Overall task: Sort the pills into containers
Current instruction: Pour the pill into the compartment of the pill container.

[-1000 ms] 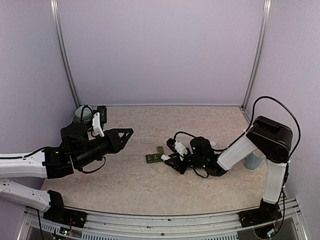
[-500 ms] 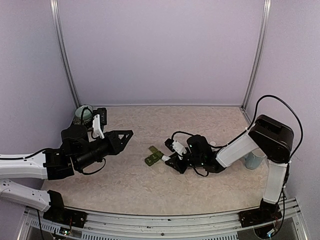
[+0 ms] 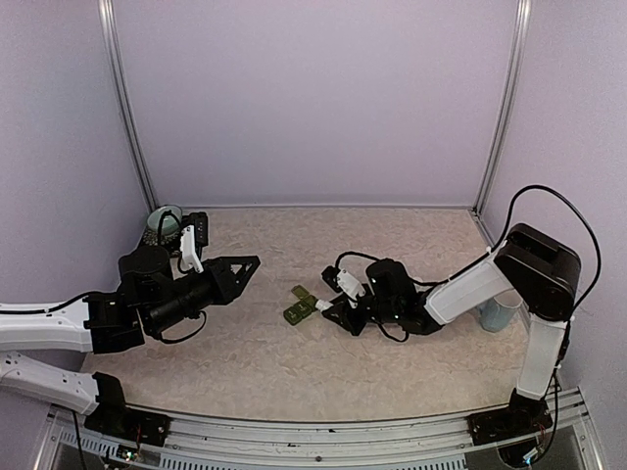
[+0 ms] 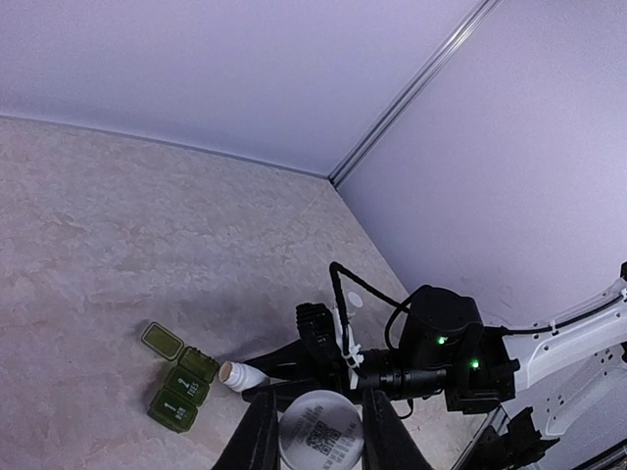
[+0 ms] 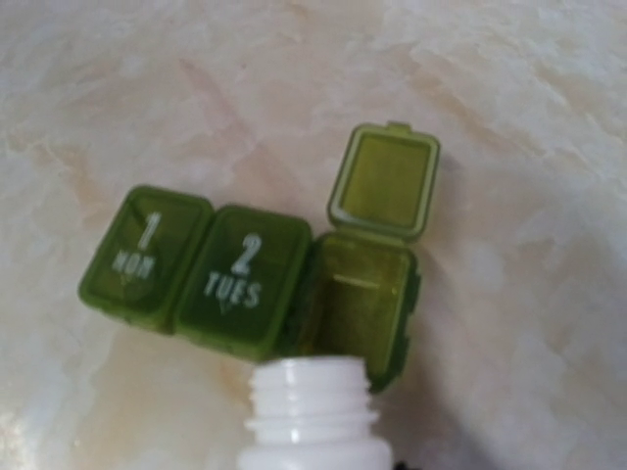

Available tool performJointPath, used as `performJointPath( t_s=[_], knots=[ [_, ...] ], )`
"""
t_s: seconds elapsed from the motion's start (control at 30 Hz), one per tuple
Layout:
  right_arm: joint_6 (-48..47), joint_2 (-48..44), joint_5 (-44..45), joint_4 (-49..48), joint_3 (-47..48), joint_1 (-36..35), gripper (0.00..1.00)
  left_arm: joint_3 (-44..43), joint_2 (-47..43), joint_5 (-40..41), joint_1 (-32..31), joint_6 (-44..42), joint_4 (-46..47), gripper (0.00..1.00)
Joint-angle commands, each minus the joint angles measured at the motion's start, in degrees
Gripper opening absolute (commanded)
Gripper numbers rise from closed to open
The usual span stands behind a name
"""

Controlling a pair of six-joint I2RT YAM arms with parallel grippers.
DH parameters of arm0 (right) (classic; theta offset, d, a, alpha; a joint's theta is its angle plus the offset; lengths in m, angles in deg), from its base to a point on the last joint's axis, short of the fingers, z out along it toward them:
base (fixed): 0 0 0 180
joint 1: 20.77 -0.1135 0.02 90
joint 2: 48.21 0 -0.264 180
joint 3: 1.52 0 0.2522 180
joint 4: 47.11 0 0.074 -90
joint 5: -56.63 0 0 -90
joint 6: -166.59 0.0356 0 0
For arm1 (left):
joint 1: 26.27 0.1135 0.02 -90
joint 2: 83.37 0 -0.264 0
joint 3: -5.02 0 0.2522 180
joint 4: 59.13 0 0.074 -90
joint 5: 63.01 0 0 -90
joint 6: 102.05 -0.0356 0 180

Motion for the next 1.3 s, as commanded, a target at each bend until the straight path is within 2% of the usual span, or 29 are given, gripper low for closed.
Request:
performJointPath(
  t_s=[0.0, 0.53, 1.27],
  knots=[
    [-0.51, -0.88, 0.4, 1.89, 2.7, 0.4, 0.0, 0.54, -0.85, -0.38, 0.45, -0.38, 1.35, 0.22],
    [-2.77, -1.14, 3.3, 19.59, 11.66, 0.46, 0.0, 0.18, -0.77, -0.69, 0.84, -0.58, 1.26, 0.22],
    [-4.77, -0.87, 6.35, 29.89, 18.32, -1.59, 0.0, 0.54, -1.2, -1.17, 1.11, -0.48, 1.52, 0.21]
  ],
)
